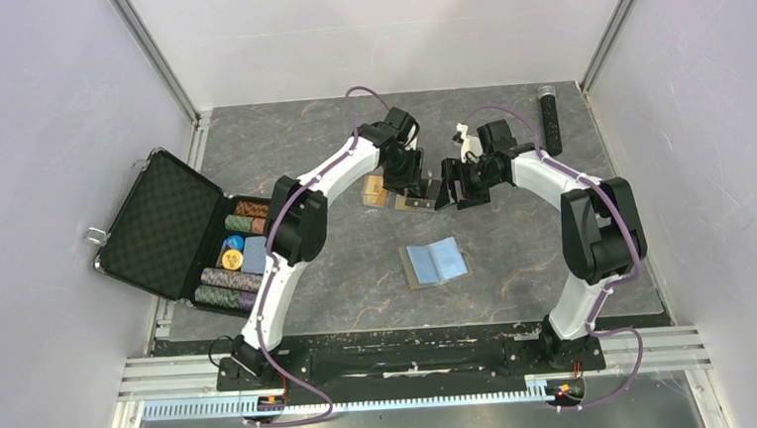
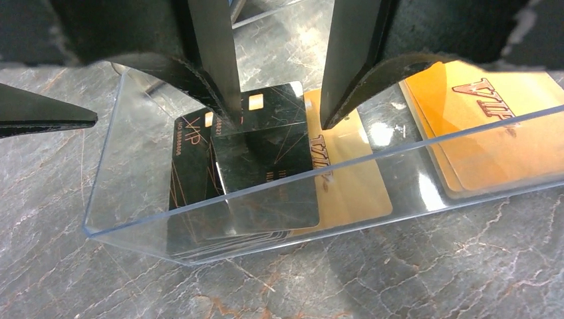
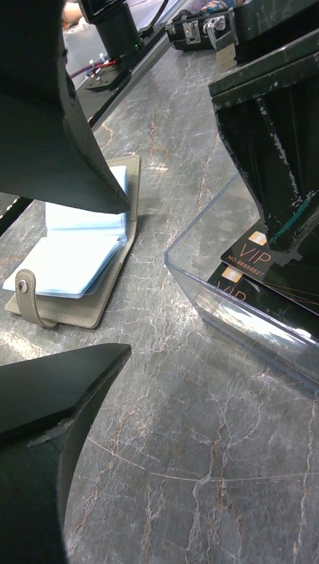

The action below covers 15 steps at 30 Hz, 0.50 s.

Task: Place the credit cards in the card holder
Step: Pick up the credit card from the storage box.

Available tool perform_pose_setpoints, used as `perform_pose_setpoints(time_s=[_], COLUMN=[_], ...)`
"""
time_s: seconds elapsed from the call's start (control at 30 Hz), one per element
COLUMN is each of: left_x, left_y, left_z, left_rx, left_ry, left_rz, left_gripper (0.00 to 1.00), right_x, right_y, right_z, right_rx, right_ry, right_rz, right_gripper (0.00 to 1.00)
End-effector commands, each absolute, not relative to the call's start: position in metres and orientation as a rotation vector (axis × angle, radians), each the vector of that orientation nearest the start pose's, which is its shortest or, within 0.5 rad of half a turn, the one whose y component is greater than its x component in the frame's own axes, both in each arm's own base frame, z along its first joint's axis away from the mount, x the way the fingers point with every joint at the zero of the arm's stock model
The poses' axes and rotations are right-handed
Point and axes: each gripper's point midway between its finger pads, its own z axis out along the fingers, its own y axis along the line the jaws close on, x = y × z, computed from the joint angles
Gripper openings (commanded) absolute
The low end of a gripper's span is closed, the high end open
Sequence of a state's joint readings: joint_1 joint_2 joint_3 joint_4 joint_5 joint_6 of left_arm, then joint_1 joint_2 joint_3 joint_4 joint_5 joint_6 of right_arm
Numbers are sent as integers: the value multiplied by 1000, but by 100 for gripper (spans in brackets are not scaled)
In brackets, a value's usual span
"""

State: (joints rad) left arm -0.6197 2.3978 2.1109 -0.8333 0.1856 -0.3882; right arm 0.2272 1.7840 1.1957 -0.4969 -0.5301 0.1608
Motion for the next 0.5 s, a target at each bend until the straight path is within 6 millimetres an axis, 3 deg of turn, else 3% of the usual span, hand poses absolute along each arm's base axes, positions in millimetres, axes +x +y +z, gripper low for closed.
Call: perform_pose_setpoints(time_s=[0.0, 0.23, 0.47], left_x=[426, 427, 422], left_y=[-351, -358, -359], left_z=[88, 76, 55], left_rx=[330, 269, 223], left_ry=[2640, 2663, 2715], left_rz=[-633, -859, -889], left_gripper=[54, 51, 50], right_x=[356, 359, 360], right_y=[180, 180, 179], right_z=[81, 83, 84], right_rx=[-310, -319, -324], right_ry=[2606, 2609, 2606], right_rz=[836, 825, 819], right_gripper=[74, 74, 74])
